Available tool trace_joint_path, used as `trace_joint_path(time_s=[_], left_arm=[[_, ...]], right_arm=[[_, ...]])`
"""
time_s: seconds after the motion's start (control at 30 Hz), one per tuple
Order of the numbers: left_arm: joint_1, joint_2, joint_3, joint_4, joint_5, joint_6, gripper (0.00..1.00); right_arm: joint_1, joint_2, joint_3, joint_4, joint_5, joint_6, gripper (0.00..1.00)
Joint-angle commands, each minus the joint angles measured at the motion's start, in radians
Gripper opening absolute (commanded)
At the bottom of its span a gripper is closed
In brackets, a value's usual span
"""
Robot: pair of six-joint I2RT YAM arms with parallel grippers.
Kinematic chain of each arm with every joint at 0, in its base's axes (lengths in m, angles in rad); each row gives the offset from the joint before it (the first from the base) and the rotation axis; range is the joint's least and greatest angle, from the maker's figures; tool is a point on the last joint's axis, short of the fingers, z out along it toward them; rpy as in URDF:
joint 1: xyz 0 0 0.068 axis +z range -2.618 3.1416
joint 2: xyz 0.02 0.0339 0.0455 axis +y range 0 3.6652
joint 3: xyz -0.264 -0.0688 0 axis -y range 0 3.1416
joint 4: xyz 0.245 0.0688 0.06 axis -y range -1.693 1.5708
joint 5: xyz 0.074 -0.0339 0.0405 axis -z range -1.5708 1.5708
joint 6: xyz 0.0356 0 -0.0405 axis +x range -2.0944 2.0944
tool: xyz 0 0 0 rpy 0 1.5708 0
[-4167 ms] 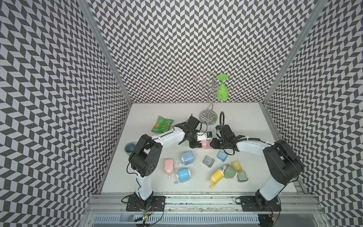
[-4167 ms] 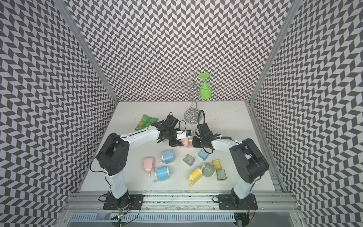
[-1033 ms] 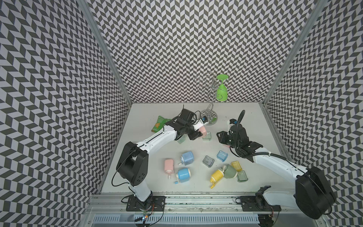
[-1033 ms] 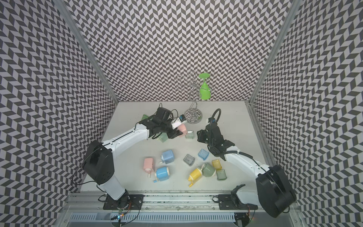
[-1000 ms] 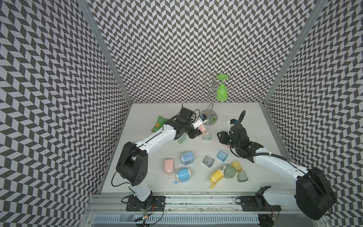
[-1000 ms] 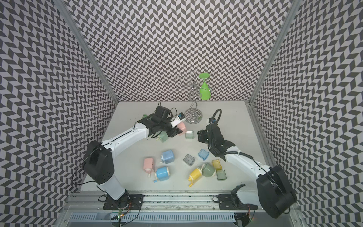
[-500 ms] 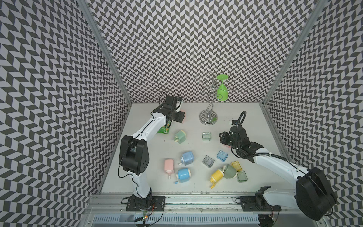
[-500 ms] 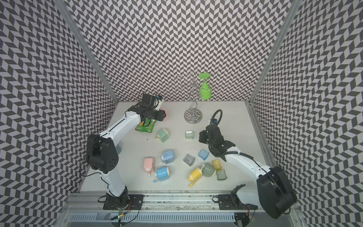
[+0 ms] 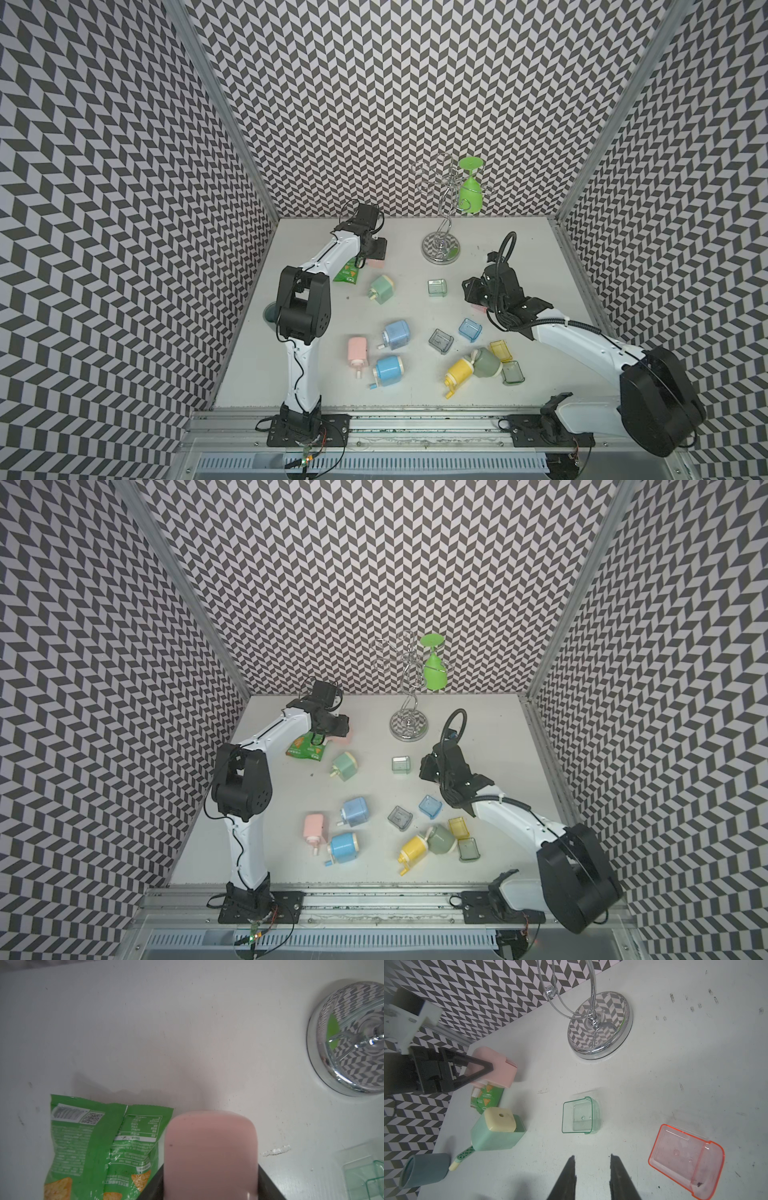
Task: Put the tray back into the pencil sharpener
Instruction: Place the pencil sharpener at the center of the board.
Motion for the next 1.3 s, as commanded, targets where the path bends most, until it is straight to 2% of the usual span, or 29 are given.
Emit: trace_joint_path(time_s=[0.0, 0.13, 0.47, 0.57, 0.7, 0.8, 0.9, 1.13, 1.27], left_arm=[[0.001, -0.001, 0.025, -0.001, -0.002, -0.055, 0.09], [-0.007, 0.021, 0.019, -0.001, -0.011, -0.082, 0.15], [-0.015, 0.055, 0.002, -0.004, -0.053, -0.116, 0.24], [-0.014, 0.059, 0.000, -0.004, -0.059, -0.116, 0.33], [-0.015, 0.051, -0.009, -0.003, -0.064, -0.116, 0.53], [-0.015, 0.034, -0.018, 0.007, -0.066, -0.112, 0.65], [-0.015, 0.011, -0.025, 0.014, -0.064, -0.104, 0.71], [-0.015, -0.084, -0.048, 0.048, -0.054, -0.068, 0.76], [-0.015, -0.210, -0.132, 0.140, -0.059, -0.023, 0.75]], right_arm=[[-0.005, 0.013, 0.021, 0.018, 0.016, -0.006, 0.29], [-0.005, 0.020, 0.022, 0.022, 0.009, -0.007, 0.29], [-0.004, 0.010, 0.016, 0.015, 0.013, -0.009, 0.30], [-0.005, 0.004, 0.011, 0.015, 0.012, -0.008, 0.30], [-0.004, -0.002, 0.008, 0.016, 0.017, -0.006, 0.30], [-0.005, -0.007, 0.005, 0.016, 0.019, -0.006, 0.31], [-0.004, -0.008, 0.005, 0.016, 0.019, -0.008, 0.32], [-0.004, 0.004, 0.014, 0.022, 0.010, -0.014, 0.35], [-0.004, 0.009, 0.021, 0.025, 0.006, -0.031, 0.36]])
